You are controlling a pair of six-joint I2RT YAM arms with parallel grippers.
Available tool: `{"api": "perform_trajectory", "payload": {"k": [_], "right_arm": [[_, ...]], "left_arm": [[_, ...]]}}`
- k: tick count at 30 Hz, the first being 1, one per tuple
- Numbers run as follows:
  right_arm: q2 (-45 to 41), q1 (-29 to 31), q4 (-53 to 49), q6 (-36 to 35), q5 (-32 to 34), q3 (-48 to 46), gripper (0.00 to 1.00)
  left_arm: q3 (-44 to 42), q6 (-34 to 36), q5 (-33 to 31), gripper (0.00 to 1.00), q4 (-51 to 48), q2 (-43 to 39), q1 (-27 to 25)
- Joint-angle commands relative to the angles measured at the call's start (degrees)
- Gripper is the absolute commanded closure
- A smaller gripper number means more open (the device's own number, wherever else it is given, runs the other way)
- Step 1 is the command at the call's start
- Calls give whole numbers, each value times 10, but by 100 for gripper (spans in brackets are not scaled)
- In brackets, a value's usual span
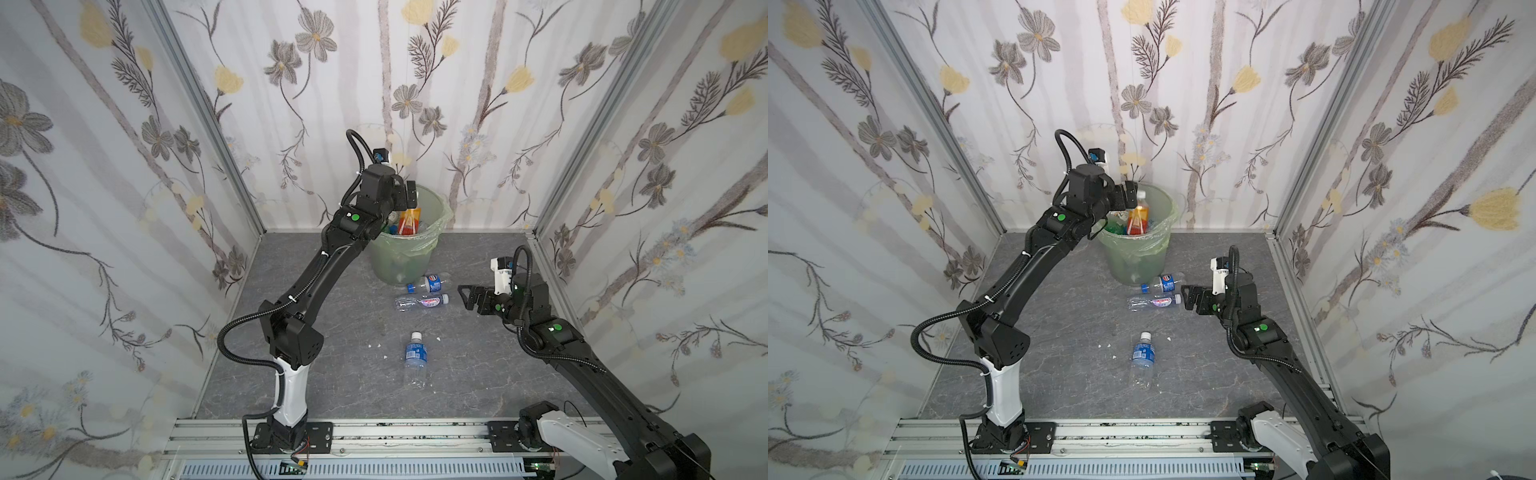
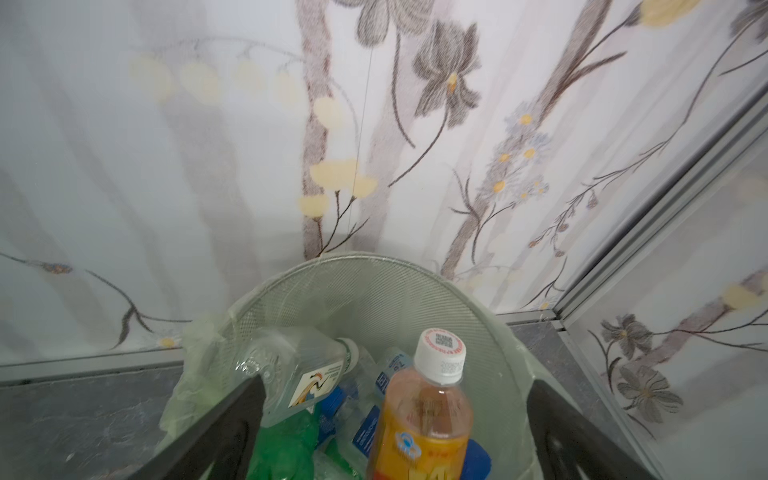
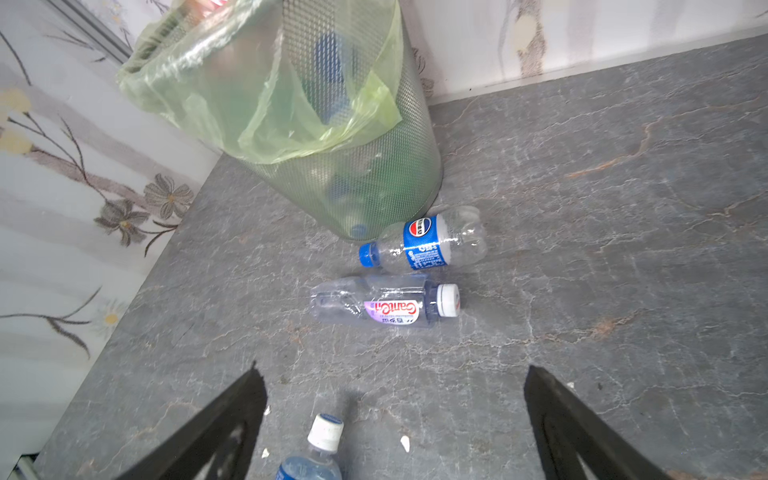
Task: Throw the plastic bottles in the bin
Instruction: 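Carry the tea bottle over the bin with the left gripper and release it, then lower the right gripper onto the Pocari Sweat bottle while the left gripper withdraws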
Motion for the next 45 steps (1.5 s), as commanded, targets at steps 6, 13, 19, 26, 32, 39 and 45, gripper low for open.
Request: {"api": "perform_trajectory", "payload": {"k": [6, 13, 19, 26, 32, 39, 45], "right_arm": [[-3, 52, -60, 13, -4, 7, 2], [30, 105, -99, 14, -19, 4, 3], [66, 161, -112, 30, -41, 0, 3], [106, 224, -93, 77, -45, -28, 3], [162, 262, -67, 117, -39, -32, 4], [230, 300, -8, 144, -46, -28, 6], [285, 305, 25, 163, -25, -29, 14]], "left_arm": [[-145, 7, -40, 0, 3, -127, 1], [-327, 6, -71, 0, 6, -267, 16], [-475, 2, -94, 0, 11, -365, 24], [-616, -32, -105, 0, 31, -461, 40], [-682, -44, -107, 0, 39, -505, 48], [-717, -51, -110, 0, 45, -533, 54], [-735, -57, -113, 0, 48, -553, 58]]}}
